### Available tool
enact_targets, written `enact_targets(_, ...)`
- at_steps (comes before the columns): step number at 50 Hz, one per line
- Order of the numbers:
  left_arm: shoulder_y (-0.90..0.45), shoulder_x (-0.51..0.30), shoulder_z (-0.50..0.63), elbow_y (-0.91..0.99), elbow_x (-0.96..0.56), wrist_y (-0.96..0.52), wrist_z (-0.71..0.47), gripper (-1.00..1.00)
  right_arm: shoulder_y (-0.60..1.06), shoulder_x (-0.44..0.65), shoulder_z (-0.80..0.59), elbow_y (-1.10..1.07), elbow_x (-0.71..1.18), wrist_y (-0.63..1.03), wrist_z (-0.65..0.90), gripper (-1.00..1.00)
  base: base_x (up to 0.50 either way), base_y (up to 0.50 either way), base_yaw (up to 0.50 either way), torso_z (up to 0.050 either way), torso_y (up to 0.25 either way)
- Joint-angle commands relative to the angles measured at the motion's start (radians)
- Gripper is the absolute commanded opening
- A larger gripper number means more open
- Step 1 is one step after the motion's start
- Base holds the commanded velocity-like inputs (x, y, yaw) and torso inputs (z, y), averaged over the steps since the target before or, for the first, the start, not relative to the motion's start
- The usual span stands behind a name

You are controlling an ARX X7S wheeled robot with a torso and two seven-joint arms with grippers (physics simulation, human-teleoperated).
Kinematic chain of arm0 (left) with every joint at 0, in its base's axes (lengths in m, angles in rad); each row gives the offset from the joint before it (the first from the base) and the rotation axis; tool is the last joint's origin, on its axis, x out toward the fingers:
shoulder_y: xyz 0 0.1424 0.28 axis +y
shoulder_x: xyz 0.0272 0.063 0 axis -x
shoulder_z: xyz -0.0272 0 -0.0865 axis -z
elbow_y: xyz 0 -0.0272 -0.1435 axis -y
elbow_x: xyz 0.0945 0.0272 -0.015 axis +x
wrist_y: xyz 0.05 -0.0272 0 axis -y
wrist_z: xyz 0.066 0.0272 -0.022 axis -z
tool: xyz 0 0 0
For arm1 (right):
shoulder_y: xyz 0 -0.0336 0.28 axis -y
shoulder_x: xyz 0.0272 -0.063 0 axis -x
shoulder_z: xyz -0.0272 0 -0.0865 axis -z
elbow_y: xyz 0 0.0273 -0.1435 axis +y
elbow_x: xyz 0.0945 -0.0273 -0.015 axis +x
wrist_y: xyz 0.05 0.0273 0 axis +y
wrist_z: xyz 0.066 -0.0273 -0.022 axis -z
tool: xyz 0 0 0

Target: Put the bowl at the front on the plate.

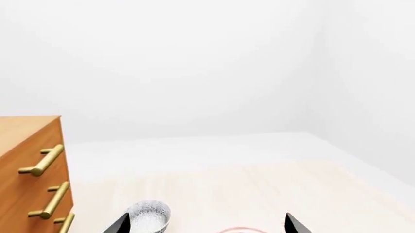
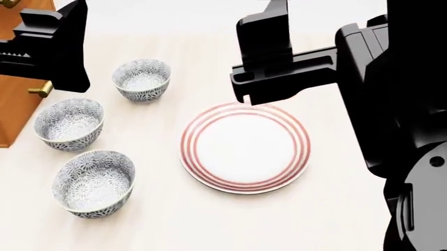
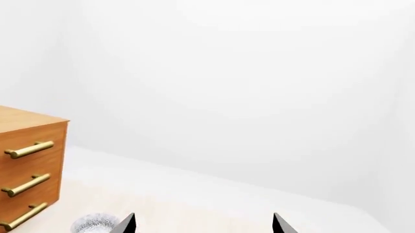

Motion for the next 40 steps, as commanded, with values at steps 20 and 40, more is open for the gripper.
enact_targets(20, 0.040, -0.040, 0.027, 0.014, 0.033, 0.041, 0.045, 1.00, 0.010, 0.018, -0.035, 0.001, -0.010, -0.040, -0.020, 1.00, 0.27, 0.00, 0.00, 0.000, 0.000)
enact_targets(40, 0.050, -0.060, 0.043, 0.022, 0.029, 0.070, 0.050, 1.00, 0.007, 0.035, -0.049, -0.011, -0.008, -0.065, -0.022, 1.00, 0.27, 0.00, 0.00, 0.000, 0.000)
